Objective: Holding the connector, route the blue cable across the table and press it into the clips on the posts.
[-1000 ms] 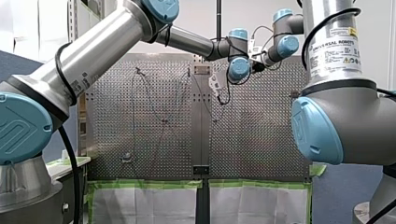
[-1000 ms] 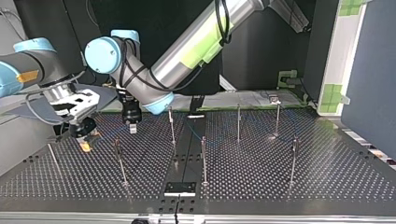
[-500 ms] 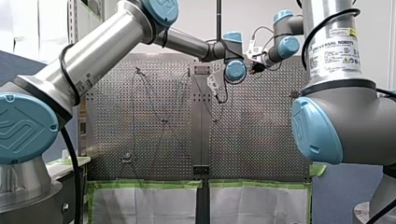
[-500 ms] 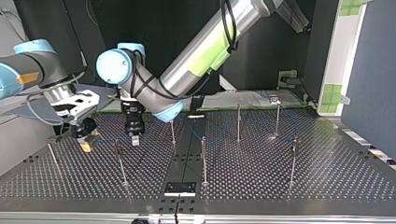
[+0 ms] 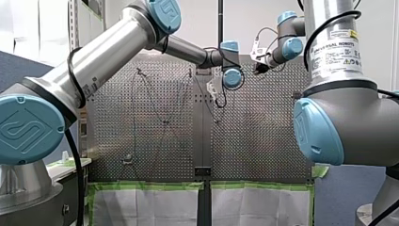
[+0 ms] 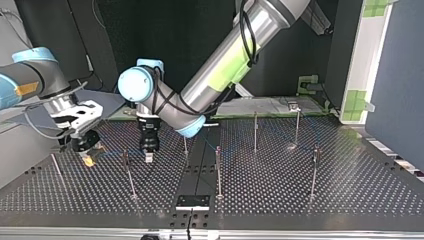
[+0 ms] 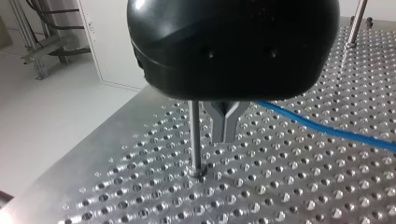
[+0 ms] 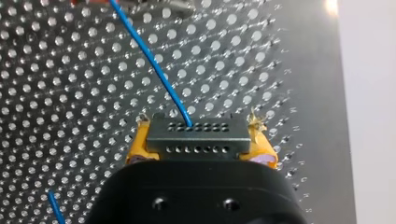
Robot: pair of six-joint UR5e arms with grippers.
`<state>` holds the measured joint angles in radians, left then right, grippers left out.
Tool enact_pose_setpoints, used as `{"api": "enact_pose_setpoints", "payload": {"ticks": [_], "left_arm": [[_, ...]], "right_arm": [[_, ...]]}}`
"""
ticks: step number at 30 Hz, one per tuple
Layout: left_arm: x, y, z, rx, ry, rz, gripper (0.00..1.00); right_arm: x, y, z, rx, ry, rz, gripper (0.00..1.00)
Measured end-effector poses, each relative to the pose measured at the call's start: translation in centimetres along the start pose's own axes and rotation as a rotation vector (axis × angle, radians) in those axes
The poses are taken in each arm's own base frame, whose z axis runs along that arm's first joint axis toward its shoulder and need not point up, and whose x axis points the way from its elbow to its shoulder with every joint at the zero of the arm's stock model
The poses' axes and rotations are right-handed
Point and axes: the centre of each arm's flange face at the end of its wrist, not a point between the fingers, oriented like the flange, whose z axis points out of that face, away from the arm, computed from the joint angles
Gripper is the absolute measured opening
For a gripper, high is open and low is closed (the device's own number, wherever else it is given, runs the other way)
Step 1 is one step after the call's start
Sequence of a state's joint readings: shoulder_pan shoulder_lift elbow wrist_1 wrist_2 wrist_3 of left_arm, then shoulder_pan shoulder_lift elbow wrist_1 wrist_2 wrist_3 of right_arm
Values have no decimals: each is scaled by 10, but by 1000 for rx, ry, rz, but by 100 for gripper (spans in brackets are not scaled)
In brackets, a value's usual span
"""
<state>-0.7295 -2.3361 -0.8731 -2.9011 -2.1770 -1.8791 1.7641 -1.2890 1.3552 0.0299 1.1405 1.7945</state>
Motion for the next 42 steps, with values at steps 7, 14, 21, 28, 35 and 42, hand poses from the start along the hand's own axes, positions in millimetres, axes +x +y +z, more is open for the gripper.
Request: {"api": "enact_pose_setpoints", "payload": {"ticks": [7,14,21,28,35,42], "left_arm": [[-3,13,15,3,-14,-4,0],[-5,19,21,1,-16,-3,0],[0,13,12,22,23,8,19],[5,6,5,64,65,11,96],[8,5,0,71,100,25,100],[9,8,-3,58,124,39,100]], "right_arm": [[-1,11,9,2,0,0,0],[2,20,10,-1,4,0,0],[3,25,10,-6,5,-2,0],[3,27,10,-6,5,-3,0],[2,27,11,-3,3,-3,0],[1,27,11,-2,3,-3,0]]}}
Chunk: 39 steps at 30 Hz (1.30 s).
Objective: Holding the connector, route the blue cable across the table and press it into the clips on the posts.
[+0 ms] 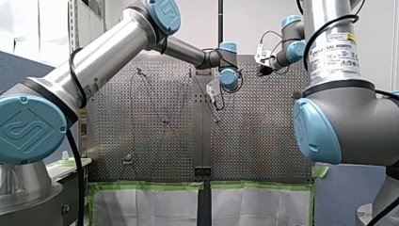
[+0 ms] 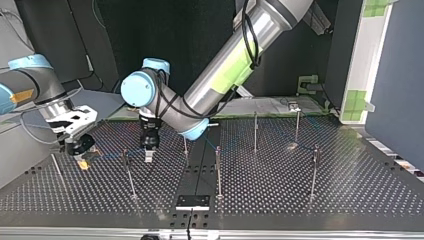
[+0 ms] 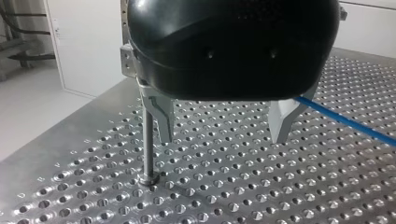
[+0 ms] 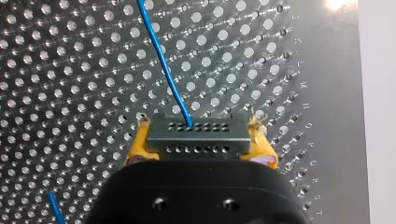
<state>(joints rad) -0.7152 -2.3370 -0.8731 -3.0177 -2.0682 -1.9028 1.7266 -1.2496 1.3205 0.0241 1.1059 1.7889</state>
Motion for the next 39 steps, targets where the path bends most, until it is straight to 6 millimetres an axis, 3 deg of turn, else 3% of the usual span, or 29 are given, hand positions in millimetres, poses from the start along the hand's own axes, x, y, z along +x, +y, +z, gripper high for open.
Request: {"api": "enact_pose_setpoints", "payload": {"ticks": [9,16,29,39], "left_arm": [[-2,3,-11,-38,45,10,100],[-5,-4,-36,-35,96,37,100],[-36,-26,-72,59,49,-3,100],[-64,-28,-96,85,-5,-19,100]], "right_arm": [[0,0,0,1,-1,0,0],[0,0,0,1,-2,1,0],[-1,-3,0,6,-3,-1,0],[-3,-7,1,12,-7,-1,0]]}}
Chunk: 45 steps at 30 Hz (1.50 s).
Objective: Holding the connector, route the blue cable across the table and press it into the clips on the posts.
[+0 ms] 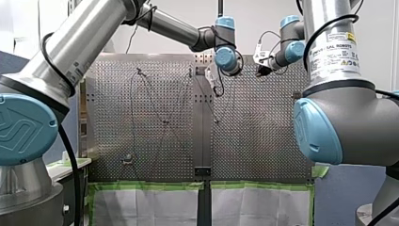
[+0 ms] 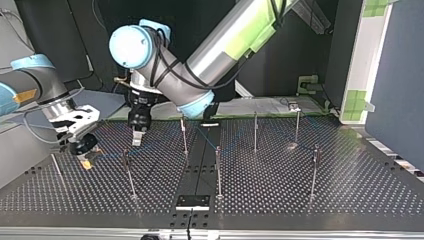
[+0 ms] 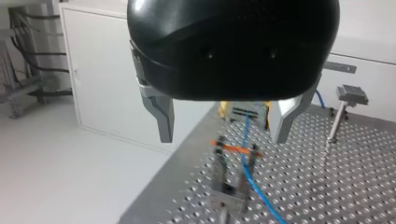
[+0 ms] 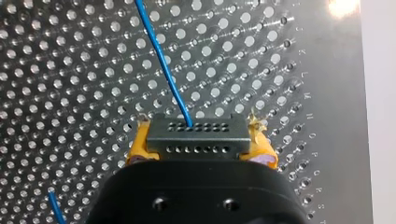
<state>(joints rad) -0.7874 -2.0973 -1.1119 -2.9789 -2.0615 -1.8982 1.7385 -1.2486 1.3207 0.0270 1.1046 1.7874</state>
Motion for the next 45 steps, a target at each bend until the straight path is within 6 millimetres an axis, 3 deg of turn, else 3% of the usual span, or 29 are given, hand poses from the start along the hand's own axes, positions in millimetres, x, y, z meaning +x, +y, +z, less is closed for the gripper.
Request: {"api": "enact_pose_setpoints", "payload": {"ticks": [16,35,43,45], "left_arm": [[-48,5,-32,34,-115,-95,100],[-85,-7,-103,113,-178,-227,100],[-105,5,-120,113,-244,-310,100],[-102,11,-121,99,-254,-321,100]], "right_arm": [[-2,-9,1,14,-5,-1,0],[-4,-13,2,19,-6,-3,0],[-4,-13,2,18,-7,-3,0],[-4,-13,2,18,-7,-3,0]]}}
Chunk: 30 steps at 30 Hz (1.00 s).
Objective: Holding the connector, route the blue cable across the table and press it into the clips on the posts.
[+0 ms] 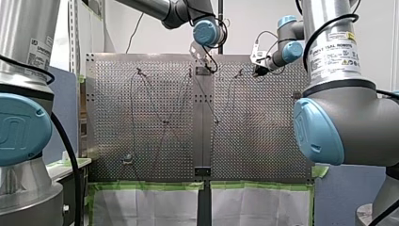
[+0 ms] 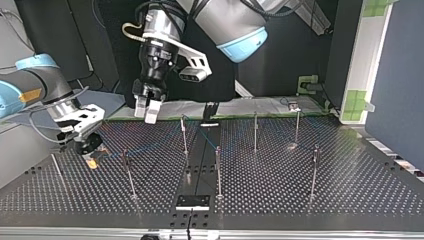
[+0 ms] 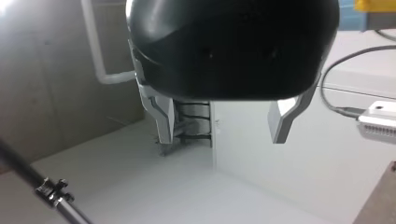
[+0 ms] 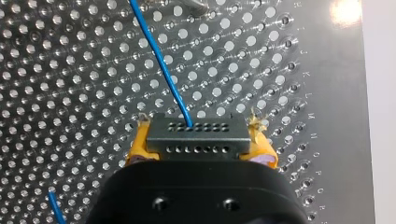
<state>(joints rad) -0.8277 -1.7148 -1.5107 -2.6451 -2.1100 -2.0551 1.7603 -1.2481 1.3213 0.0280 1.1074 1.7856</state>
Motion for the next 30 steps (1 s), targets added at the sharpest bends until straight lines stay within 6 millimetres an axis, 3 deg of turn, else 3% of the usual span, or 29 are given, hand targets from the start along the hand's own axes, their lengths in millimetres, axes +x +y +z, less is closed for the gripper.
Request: {"api": "enact_pose_setpoints", "payload": {"ticks": [13,30], "left_arm": [[78,56,-19,-59,57,6,100],[179,142,-71,-137,161,155,100]], "right_arm": [[0,-2,0,2,-1,-1,0],[-1,-2,0,1,-1,-1,0]]}}
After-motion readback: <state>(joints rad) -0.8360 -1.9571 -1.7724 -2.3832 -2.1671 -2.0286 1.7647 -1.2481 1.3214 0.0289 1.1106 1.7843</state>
